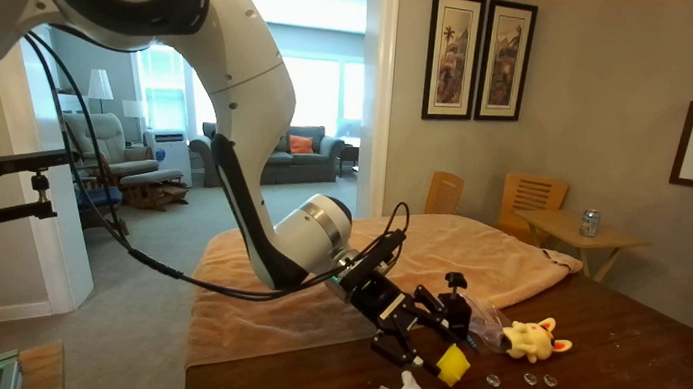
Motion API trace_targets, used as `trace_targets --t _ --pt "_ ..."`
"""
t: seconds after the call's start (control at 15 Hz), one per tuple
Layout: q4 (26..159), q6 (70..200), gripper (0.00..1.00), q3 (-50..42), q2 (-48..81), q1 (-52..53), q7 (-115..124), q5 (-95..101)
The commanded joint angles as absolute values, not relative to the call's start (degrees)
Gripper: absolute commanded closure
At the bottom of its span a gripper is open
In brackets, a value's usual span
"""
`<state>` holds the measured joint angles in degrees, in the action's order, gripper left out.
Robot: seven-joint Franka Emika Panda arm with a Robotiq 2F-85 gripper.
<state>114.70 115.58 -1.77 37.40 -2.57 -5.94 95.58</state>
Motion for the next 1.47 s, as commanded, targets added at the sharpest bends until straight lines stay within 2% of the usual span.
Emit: trace_targets --t 0.0,0.07,0.13,0.2,0.67,0.73,1.4 --pt "114.4 121.8 0.65 0.7 36.0 -5.5 -10.3 90.9" --pt "114.6 124.7 0.65 1.3 35.4 -6.4 -12.1 88.8" --pt "114.5 120.4 0.65 -0.4 36.9 -4.0 -7.9 92.5" --pt "114.5 120.8 0.40 -0.4 36.5 -4.1 -8.4 92.2" --pt "114.5 120.7 0.40 -0.4 36.7 -4.1 -8.3 92.3" --pt "114.5 120.7 0.65 -0.4 36.7 -4.1 -8.3 92.3" --pt "115.8 108.6 0.65 -1.3 40.7 0.9 -4.5 107.0"
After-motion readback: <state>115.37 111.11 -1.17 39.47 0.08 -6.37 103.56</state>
